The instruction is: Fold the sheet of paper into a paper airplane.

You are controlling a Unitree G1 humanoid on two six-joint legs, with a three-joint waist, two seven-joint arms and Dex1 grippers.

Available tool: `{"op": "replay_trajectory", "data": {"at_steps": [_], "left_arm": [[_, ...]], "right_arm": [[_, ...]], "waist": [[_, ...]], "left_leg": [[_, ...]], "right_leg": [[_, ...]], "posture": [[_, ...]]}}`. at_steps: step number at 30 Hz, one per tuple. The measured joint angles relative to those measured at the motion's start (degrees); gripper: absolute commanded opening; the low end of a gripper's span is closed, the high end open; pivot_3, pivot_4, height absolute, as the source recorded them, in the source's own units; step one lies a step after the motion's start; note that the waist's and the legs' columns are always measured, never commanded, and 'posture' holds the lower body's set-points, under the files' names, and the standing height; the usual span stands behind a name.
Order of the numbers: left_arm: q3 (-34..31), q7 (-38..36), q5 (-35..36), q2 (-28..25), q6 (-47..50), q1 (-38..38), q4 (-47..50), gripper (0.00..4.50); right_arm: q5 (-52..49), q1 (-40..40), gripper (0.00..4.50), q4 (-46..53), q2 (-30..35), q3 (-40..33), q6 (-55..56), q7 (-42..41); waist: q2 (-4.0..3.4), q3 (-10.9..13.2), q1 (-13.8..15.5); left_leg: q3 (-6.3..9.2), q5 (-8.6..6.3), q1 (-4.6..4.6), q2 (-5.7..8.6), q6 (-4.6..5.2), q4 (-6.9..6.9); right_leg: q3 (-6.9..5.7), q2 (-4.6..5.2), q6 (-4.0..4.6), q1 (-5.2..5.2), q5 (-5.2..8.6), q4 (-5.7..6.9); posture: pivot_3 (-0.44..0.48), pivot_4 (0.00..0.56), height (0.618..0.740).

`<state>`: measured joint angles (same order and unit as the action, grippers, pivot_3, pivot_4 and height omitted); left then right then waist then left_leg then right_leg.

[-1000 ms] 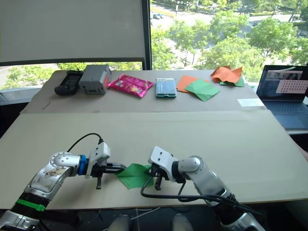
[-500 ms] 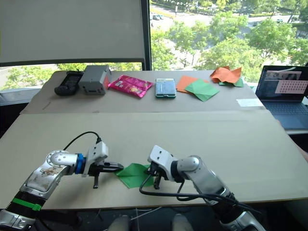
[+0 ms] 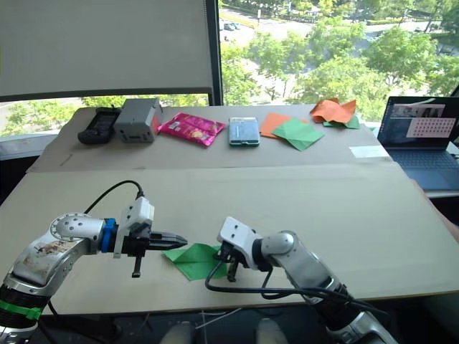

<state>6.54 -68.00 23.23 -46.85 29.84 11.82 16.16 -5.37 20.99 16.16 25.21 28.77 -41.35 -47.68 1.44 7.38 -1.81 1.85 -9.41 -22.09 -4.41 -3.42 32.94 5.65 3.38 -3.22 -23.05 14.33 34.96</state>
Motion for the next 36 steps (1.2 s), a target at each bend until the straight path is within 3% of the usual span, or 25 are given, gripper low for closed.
{"op": "replay_trajectory", "data": {"at_steps": [8, 22, 31, 36], "left_arm": [[3.83, 0.33, -6.93, 0.47, -8.27, -0.67, -7.82, 0.04], [4.13, 1.13, -9.59, 3.84, -13.66, -1.17, -13.28, 0.04], [4.4, 2.25, -9.9, 5.98, -14.83, -0.99, -14.37, 0.0], [4.54, 2.41, -9.95, 6.04, -14.53, -0.97, -14.04, 0.0]], "right_arm": [[-0.03, 0.34, 0.0, -0.18, -0.04, 0.11, -0.04, 0.0], [-0.02, 0.69, 0.0, 0.15, -0.02, 0.71, -0.65, 0.36], [-0.65, 0.8, 2.92, 0.83, -1.32, -1.61, -2.15, 2.21], [-0.76, 1.13, 2.92, 6.4, -3.53, -5.11, 0.41, 4.64]], "waist": [[0.03, 0.02, 0.0], [0.0, -0.04, -0.22], [-0.09, -0.13, 0.2], [-0.11, -0.14, 0.48]], "left_leg": [[0.0, -0.03, -0.02, 0.0, -0.05, -0.01], [0.0, -0.03, -0.02, 0.0, -0.05, -0.02], [-0.01, -0.04, -0.1, 0.01, -0.07, 0.0], [0.0, -0.04, -0.08, 0.01, -0.07, -0.02]], "right_leg": [[0.0, 0.01, 0.01, -0.05, 0.0, -0.03], [-0.01, 0.01, 0.01, -0.03, 0.0, -0.02], [-0.01, 0.03, 0.0, -0.06, 0.0, -0.05], [-0.01, 0.03, 0.0, -0.08, 0.0, -0.04]], "posture": [[0.0, 0.15, 0.721], [0.0, 0.15, 0.721], [0.0, 0.15, 0.721], [0.0, 0.15, 0.721]]}}
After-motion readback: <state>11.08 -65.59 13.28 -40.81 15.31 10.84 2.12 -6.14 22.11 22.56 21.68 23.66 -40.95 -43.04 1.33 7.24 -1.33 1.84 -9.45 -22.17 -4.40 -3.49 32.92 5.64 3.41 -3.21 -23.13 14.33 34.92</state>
